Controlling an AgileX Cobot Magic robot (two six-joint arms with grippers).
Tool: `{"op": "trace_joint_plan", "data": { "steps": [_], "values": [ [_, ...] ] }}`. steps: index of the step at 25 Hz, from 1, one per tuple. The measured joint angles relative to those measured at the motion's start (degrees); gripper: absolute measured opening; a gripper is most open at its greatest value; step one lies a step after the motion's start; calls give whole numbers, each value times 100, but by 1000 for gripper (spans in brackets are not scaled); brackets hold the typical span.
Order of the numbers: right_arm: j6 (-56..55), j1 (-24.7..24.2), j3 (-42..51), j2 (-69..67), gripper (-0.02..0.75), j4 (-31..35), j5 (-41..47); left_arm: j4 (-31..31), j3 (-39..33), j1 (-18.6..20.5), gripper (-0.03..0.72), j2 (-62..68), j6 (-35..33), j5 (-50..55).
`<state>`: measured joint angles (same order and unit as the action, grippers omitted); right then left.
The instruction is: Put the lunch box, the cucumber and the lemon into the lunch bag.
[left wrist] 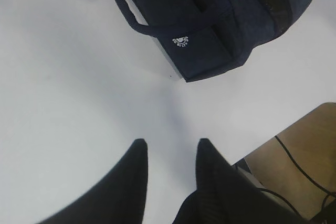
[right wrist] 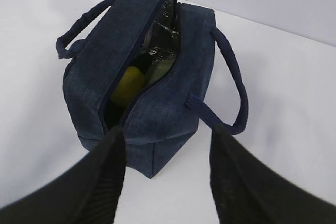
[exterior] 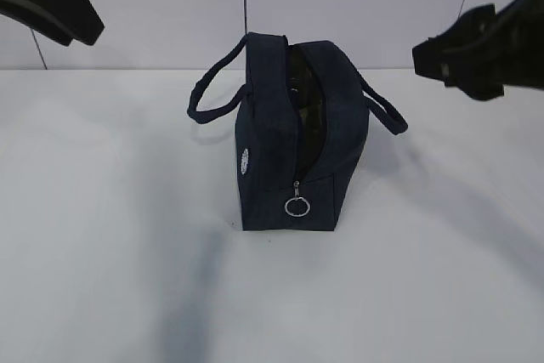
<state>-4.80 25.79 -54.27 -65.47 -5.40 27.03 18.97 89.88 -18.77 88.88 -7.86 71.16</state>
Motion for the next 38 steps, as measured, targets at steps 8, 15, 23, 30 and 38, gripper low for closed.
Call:
{"op": "trace_joint_plan", "data": {
  "steps": [8,15,23,30,38],
  "values": [
    [0,0,1271,187,407,48,-1367,-138,0,-10,227,-355,126,12],
    [-129,0,1334,-703,407,367,-2022,-152,0,-10,227,-355,138,21],
    [-235,27,2646,-874,407,153,-5044,-152,0,-10,227,-355,384,21],
    [-278,27,3251,-1415,407,-664,-6511,-73,0,-10,227,-355,444,21],
    [-293,27,3251,-2737,407,-458,-7357,-73,0,-10,227,-355,444,21]
  ]
}}
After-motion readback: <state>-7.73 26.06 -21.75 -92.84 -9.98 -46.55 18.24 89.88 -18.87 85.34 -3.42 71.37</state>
